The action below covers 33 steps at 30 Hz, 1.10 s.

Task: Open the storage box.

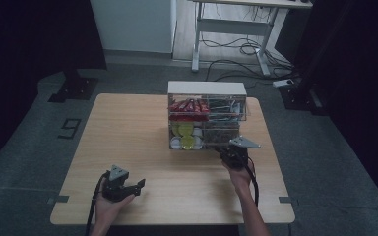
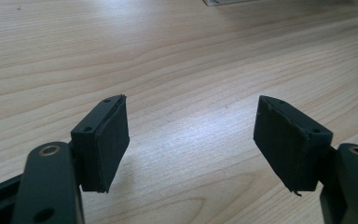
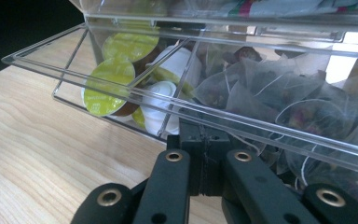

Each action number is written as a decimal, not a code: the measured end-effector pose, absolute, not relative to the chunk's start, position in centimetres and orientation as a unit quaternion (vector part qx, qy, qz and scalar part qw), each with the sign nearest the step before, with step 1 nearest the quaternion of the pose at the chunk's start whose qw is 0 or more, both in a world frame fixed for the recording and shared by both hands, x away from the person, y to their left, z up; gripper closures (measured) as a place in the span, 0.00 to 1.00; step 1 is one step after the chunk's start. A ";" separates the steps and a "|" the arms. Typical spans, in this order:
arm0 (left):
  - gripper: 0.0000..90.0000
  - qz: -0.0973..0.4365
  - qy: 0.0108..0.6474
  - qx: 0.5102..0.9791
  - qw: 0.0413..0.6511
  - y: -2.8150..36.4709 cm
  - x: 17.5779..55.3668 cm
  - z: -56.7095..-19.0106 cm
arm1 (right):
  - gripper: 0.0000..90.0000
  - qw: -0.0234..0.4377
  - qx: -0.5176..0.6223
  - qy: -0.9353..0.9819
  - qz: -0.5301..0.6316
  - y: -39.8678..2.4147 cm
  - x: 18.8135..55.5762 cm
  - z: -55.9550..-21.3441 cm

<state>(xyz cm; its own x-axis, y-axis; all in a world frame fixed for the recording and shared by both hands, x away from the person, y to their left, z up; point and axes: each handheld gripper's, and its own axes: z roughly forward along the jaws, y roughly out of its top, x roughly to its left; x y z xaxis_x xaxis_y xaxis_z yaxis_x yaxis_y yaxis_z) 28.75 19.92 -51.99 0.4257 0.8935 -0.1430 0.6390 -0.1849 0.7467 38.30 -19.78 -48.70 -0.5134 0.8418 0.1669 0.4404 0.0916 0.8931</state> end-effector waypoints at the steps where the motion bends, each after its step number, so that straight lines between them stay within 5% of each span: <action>1: 0.30 0.166 0.509 0.752 0.384 19.9 28.7 -52.0 | 0.99 0.201 0.451 0.710 0.502 -19.8 38.3 -48.6; 33: 0.30 0.171 0.504 0.757 0.379 19.0 28.7 -52.5 | 0.99 0.205 0.460 0.671 0.544 -19.7 40.3 -46.6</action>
